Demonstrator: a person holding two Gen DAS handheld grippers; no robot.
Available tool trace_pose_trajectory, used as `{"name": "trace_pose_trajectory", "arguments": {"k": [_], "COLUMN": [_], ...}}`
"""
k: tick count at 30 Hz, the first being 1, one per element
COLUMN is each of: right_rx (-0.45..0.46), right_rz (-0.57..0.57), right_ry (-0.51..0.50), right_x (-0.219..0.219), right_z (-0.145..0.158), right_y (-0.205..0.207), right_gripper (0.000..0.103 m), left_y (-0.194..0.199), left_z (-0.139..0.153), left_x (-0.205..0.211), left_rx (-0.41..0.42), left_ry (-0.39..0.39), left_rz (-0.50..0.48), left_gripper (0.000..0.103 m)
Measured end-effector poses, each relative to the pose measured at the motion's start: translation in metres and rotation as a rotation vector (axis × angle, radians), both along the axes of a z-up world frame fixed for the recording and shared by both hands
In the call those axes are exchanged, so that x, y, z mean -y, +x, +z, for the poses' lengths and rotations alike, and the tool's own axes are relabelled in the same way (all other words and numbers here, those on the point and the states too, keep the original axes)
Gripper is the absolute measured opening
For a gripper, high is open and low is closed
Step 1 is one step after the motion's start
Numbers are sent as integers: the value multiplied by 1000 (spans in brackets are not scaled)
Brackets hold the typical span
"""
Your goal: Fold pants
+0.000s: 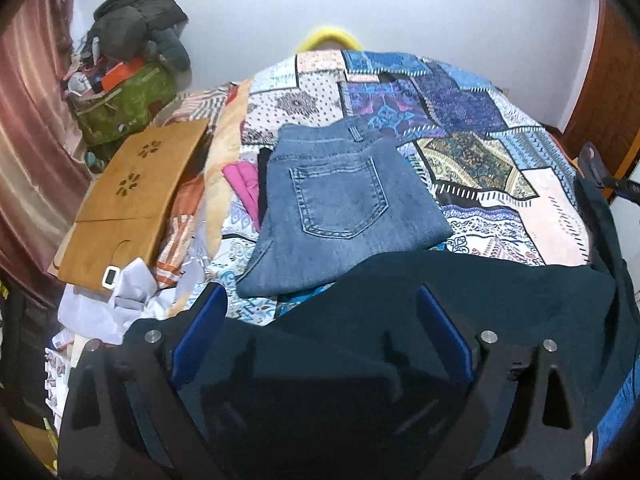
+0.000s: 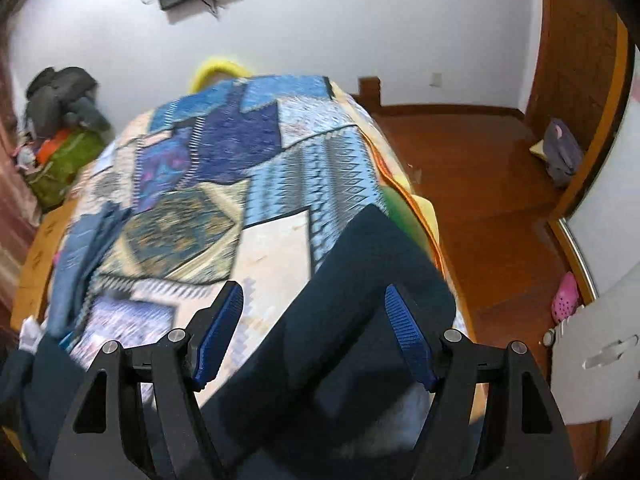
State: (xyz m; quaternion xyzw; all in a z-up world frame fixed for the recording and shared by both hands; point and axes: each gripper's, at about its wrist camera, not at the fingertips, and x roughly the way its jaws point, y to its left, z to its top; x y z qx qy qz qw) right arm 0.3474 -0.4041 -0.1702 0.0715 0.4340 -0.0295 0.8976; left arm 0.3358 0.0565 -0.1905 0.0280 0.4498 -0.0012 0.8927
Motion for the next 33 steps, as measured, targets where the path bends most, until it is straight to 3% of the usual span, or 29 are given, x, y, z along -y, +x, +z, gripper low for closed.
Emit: {"name": "trace_pose_trajectory", "arguments": {"k": [8,9,11,14,20,29,33], "right_rx": [-120,-125,-131,-107,-11,167,216], "right_rz": [-49,-54,-77,-89,-71,-90,-103], "right_ry": [-34,-39,-61,-11,-18,56,62], "right_x": [14,16,19,22,29,76,88], "right_z": [-44,-47,-54,-55,-18,69,85], "right_y": [60,65,66,62,28,-62,-93], "right_gripper": [67,62,28,10,7,4,2], "left_y": [21,21,20,19,8,-15,-26], "left_z": [-30,-32,-36,-38,-29,-14,-13], "left_x": [12,12,14,18,33,72,96], "left_rx": [-71,-76,-86,-93,-82,-79,-84], "left_ry": [30,29,32,48,55,25,24], "left_rz": [-9,-11,-17,-23,-64,-151,-201], "left_gripper": [96,96,95,95,96,96,96]}}
